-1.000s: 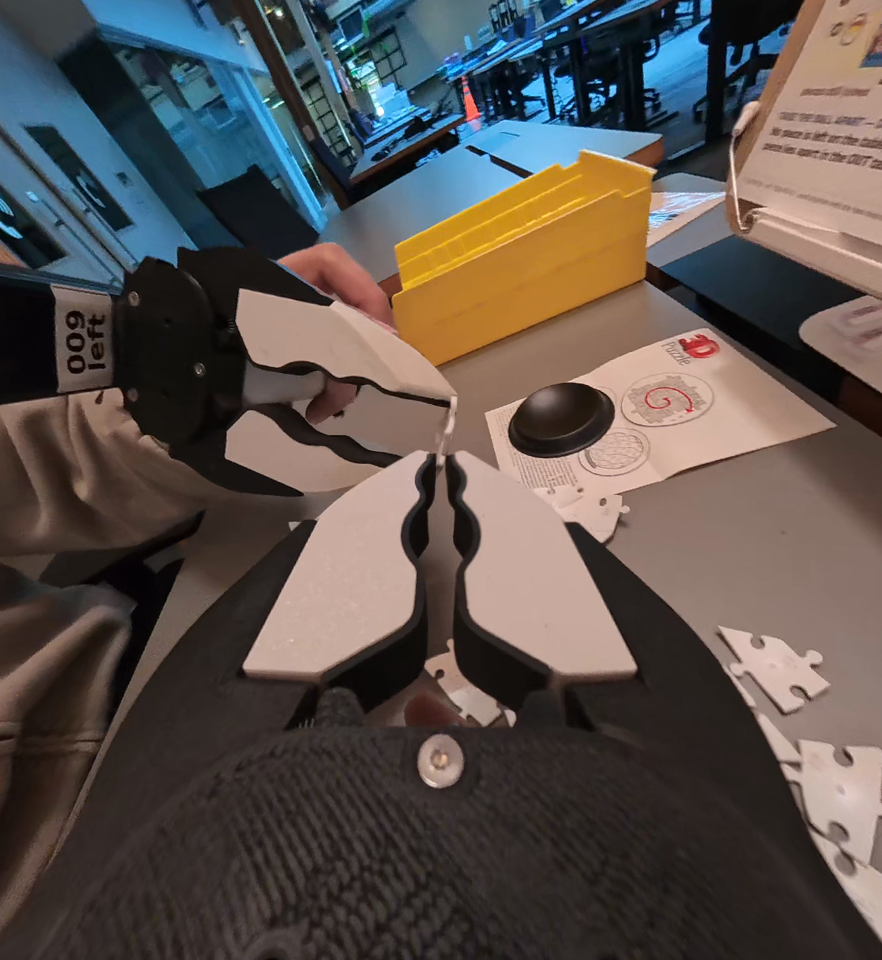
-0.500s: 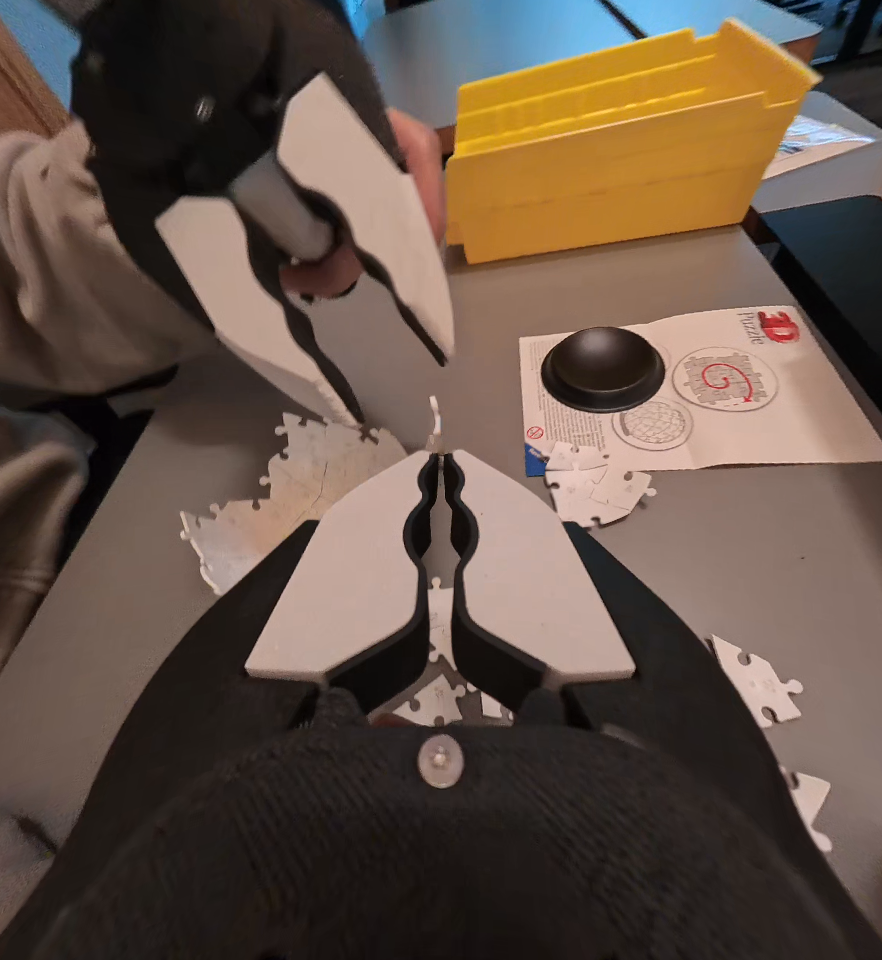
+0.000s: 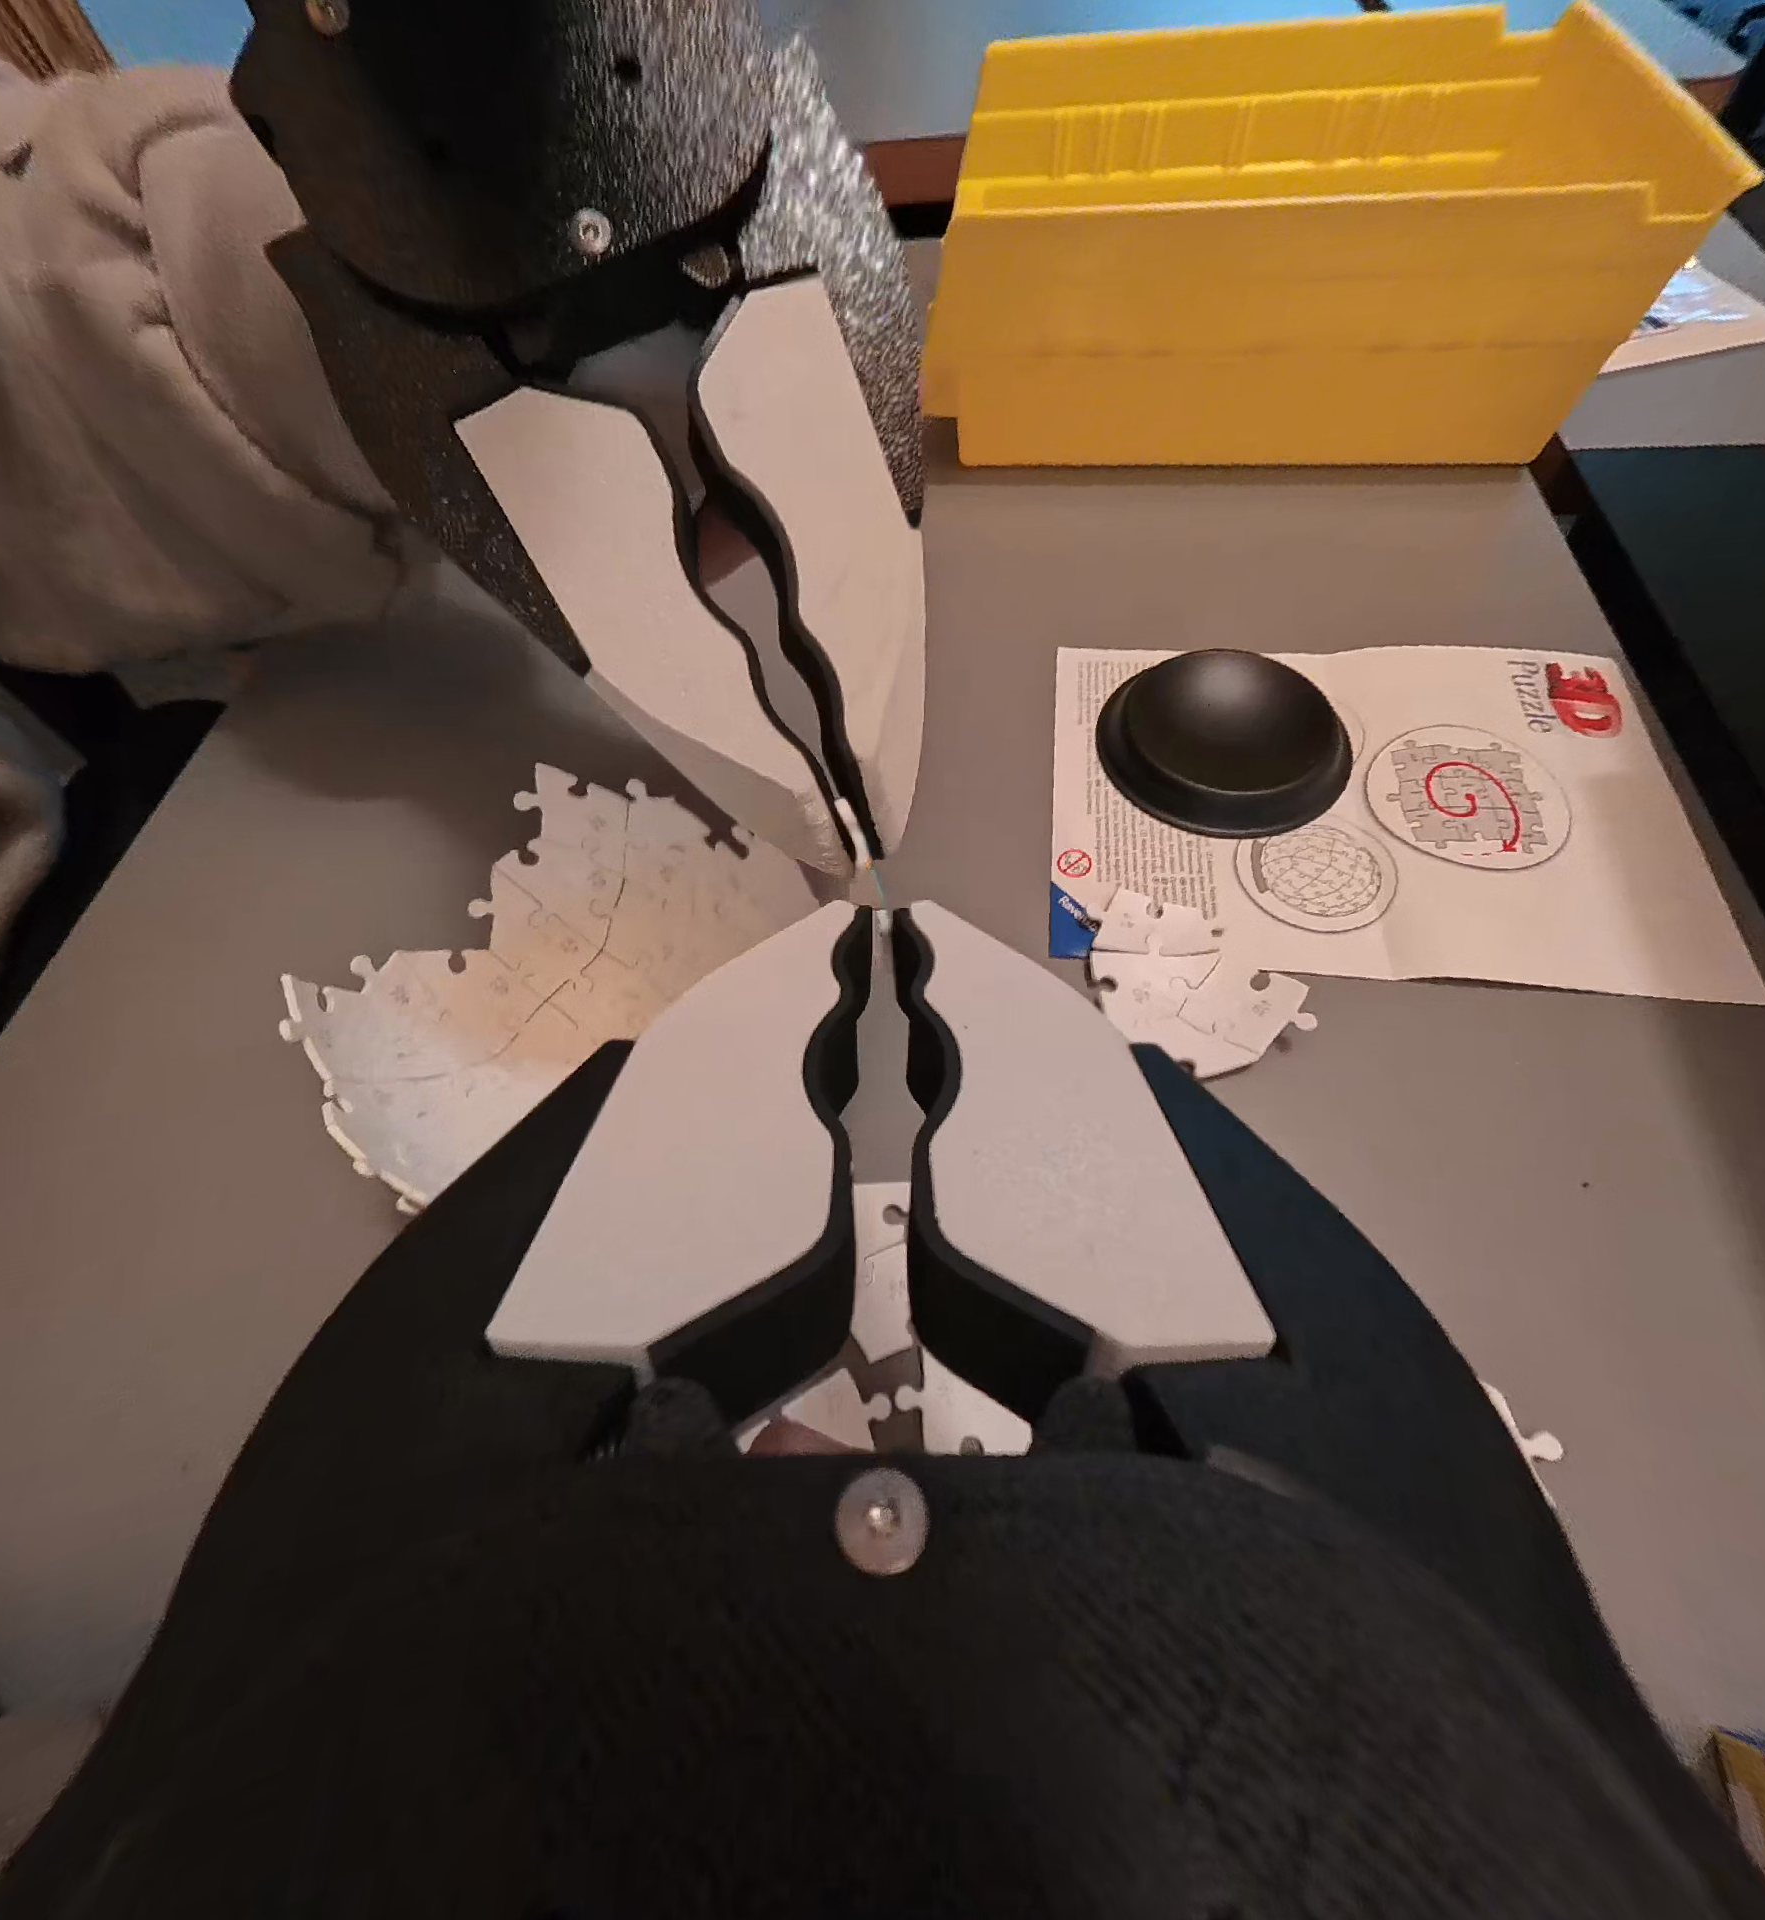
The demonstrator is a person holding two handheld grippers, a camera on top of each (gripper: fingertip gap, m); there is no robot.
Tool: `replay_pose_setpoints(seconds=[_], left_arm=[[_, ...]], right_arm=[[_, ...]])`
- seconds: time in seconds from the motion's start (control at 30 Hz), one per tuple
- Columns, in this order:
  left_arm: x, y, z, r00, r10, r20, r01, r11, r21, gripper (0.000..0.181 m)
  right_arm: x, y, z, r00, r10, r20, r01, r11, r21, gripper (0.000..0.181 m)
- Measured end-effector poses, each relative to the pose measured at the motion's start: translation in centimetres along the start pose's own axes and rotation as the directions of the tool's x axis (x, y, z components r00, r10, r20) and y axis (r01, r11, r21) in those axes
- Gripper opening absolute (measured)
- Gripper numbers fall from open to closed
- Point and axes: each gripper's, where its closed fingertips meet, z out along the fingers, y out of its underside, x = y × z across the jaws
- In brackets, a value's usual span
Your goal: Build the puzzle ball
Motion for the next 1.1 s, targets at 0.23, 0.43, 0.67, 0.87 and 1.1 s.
replay_pose_setpoints(seconds=[0.23,0.43,0.67,0.87,1.1], left_arm=[[-0.7,-0.4,-0.9,0.992,-0.122,0.024,0.117,0.982,0.149,0.002],[-0.3,-0.3,-1.3,0.994,-0.107,0.005,0.104,0.979,0.177,0.002],[0.4,0.7,-1.4,1.0,-0.031,-0.002,0.031,0.995,0.092,0.007],[0.6,0.9,-1.4,1.0,-0.005,-0.002,0.005,0.998,0.062,0.001],[0.4,-0.1,-1.9,0.996,-0.084,-0.012,0.085,0.987,0.136,0.002]], right_arm=[[0.1,-0.3,0.8,1.0,-0.003,-0.006,0.003,1.0,0.019,0.021],[-0.4,-0.8,1.0,0.999,-0.052,0.003,0.052,0.998,0.025,0.005],[-1.3,-0.3,1.5,0.994,-0.099,0.036,0.101,0.994,-0.047,0.002],[-1.4,-0.1,1.5,0.992,-0.119,0.034,0.121,0.991,-0.064,0.002],[-1.2,-1.3,0.9,0.993,-0.118,0.014,0.118,0.993,0.026,0.003]])
